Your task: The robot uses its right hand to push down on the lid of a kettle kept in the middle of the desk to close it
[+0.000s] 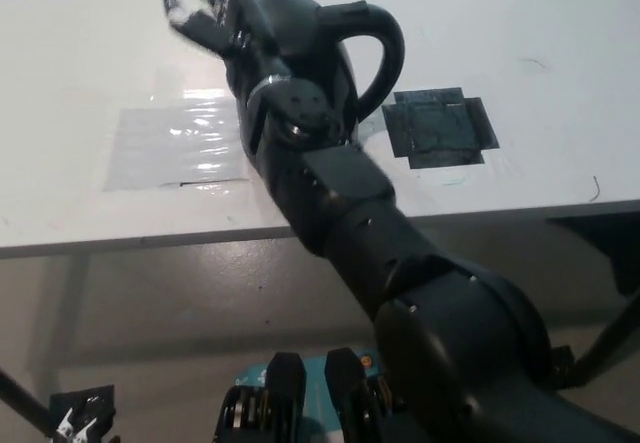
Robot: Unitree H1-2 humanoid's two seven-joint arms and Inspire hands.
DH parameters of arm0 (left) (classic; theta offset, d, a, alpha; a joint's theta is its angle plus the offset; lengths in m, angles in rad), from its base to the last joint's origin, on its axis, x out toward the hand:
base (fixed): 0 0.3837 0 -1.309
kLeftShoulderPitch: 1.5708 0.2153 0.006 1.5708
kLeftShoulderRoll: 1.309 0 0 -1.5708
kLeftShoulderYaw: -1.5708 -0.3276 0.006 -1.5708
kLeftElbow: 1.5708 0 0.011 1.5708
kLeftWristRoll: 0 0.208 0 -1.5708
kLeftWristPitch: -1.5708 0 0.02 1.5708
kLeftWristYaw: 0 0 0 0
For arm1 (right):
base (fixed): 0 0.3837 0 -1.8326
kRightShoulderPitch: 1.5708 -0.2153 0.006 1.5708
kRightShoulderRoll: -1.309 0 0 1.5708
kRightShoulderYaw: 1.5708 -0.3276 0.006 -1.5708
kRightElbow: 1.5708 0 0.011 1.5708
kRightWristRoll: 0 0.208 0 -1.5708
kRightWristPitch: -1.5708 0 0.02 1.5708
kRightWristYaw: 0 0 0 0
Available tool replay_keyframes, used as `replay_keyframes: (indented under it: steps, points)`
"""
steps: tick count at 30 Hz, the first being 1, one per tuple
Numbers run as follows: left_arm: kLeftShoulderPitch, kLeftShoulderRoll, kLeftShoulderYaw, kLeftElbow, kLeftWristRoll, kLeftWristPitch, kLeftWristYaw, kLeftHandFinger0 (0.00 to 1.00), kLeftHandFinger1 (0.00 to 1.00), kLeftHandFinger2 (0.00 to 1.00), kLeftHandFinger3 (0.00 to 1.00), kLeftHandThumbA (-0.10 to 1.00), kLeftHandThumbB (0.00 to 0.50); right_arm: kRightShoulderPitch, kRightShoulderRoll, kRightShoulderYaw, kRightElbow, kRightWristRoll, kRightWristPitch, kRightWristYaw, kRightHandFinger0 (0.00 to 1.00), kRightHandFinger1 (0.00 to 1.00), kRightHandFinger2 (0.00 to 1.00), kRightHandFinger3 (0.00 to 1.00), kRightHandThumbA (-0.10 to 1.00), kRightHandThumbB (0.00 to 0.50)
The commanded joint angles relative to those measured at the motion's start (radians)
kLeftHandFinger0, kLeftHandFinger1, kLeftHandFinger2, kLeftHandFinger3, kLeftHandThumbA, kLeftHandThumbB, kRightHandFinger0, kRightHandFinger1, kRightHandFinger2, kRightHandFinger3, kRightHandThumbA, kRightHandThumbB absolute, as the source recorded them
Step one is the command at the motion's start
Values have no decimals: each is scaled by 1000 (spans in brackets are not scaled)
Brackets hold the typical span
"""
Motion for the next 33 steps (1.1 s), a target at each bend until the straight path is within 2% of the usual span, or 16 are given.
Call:
replay_keyframes:
  steps: [1, 3, 5, 11, 16, 17, 19, 21, 22, 23, 26, 30, 33]
  points:
    - [5, 15, -2, -32, 4, 0, -2, 1000, 1000, 862, 1000, 261, 213, -7, -5, 21, 41, -37, 40, -27, 1000, 1000, 1000, 1000, 483, 6]
    - [-2, 15, 2, -35, -4, 8, 1, 1000, 1000, 857, 1000, 257, 230, -22, -6, 30, 40, -50, 32, -34, 1000, 1000, 1000, 1000, 467, 38]
    - [-1, 17, 2, -39, 0, 9, 1, 1000, 1000, 858, 1000, 259, 224, -24, -8, 33, 39, -54, 33, -36, 1000, 1000, 1000, 1000, 473, 46]
    - [-5, 21, 15, -36, -16, 6, -4, 1000, 1000, 860, 1000, 244, 232, -40, -21, 39, 19, -66, 33, -25, 1000, 1000, 1000, 1000, 541, 7]
    - [9, 13, 16, -34, -17, 3, -4, 1000, 1000, 861, 1000, 248, 234, -51, -22, 8, -24, -34, 25, 8, 1000, 1000, 1000, 1000, 561, 16]
    - [15, 14, 18, -35, -20, 0, -7, 1000, 1000, 861, 1000, 248, 231, -43, -21, 6, -56, -28, 16, 32, 1000, 1000, 1000, 1000, 558, 5]
    - [17, 14, 20, -33, -23, -1, -8, 1000, 1000, 859, 1000, 251, 236, -26, -20, 17, -148, -42, 19, 36, 1000, 1000, 1000, 1000, 573, 58]
    - [18, 16, 19, -34, -20, -1, -8, 1000, 1000, 873, 1000, 261, 230, 19, -20, 50, -327, -64, 50, 57, 1000, 1000, 1000, 1000, 624, 44]
    - [23, 20, 19, -37, -16, 3, -8, 1000, 1000, 880, 1000, 263, 232, 62, -20, 76, -461, -78, 69, 77, 1000, 1000, 1000, 1000, 650, 37]
    - [26, 21, 19, -40, -14, 4, -8, 1000, 1000, 885, 1000, 260, 231, 115, -18, 102, -648, -80, 138, 88, 1000, 1000, 1000, 1000, 657, 51]
    - [23, 31, 25, -40, -22, 5, -14, 1000, 1000, 891, 1000, 255, 222, 181, -31, 151, -928, -83, 229, 113, 1000, 1000, 1000, 1000, 656, 68]
    - [14, 40, 32, -27, -22, 1, -15, 1000, 1000, 901, 1000, 247, 219, 249, -76, 192, -1302, -29, 423, 134, 1000, 1000, 1000, 1000, 628, 84]
    - [18, 44, 34, -36, -20, 8, -12, 1000, 1000, 900, 1000, 243, 195, 306, -103, 201, -1538, -10, 583, 106, 1000, 1000, 1000, 1000, 651, 54]
